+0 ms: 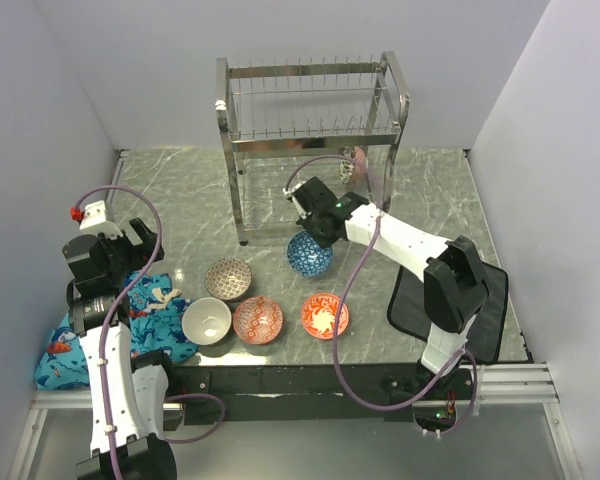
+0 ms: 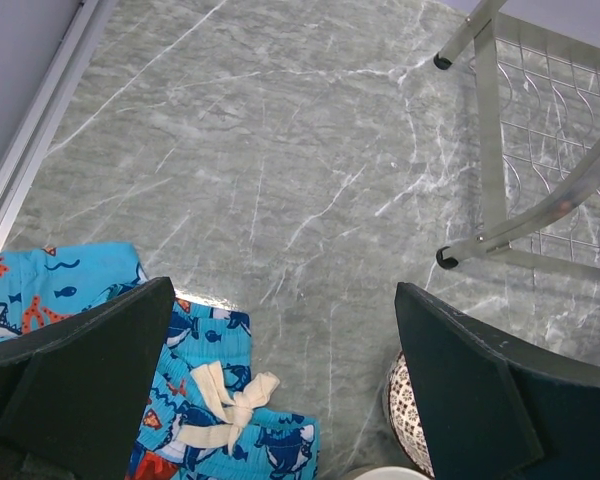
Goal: Load the bowls into the dish rack
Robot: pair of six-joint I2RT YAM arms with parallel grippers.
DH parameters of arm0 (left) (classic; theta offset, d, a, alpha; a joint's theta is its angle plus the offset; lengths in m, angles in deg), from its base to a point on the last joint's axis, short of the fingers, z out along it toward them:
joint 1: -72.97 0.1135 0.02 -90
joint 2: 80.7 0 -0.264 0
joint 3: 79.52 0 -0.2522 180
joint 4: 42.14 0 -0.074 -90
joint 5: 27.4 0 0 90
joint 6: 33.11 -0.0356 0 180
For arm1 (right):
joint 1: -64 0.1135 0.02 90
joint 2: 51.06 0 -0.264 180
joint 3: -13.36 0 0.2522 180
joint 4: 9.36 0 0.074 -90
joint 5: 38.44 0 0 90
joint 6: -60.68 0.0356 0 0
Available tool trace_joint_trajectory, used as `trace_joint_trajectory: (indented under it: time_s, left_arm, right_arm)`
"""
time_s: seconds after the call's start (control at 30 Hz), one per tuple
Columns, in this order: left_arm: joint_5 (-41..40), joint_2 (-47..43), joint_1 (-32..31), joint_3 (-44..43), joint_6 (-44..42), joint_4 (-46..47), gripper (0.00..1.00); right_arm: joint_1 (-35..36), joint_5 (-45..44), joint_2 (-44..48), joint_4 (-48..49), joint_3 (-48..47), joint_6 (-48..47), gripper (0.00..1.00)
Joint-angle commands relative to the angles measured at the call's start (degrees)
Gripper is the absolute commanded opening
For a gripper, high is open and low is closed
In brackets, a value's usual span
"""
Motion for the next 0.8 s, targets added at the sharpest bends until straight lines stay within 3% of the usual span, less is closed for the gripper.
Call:
trace_joint_trajectory:
  time_s: [0.0, 0.13, 0.23, 0.43, 0.77]
  left_arm:
    - [1.6, -0.58, -0.6, -0.08, 0.14, 2.01, 0.99]
    - [1.08, -0.06, -2.01, -1.05, -0.83, 1.39, 0.99]
    - [0.02, 0.12, -3.67, -0.79, -0.74, 2.27, 0.99]
    - [-2.61, -0.4, -7.19, -1.15, 0.75, 1.04, 0.99]
    - [-0.69, -1.55, -0.78, 2.37, 4.18, 4.55, 1.0]
  right_arm:
    - [2.77, -16.54, 4.52, 6.42, 3.03, -4.01, 0.0]
    - [7.25, -34.47, 6.89, 11.43, 7.52, -3.49, 0.0]
    - [8.75, -33.28, 9.0, 8.99, 6.65, -3.05, 0.0]
    - [9.81, -41.78, 10.85, 15.2, 9.89, -11.47, 0.0]
    - [9.54, -48.83, 7.08, 42.0, 12.35, -30.89, 0.0]
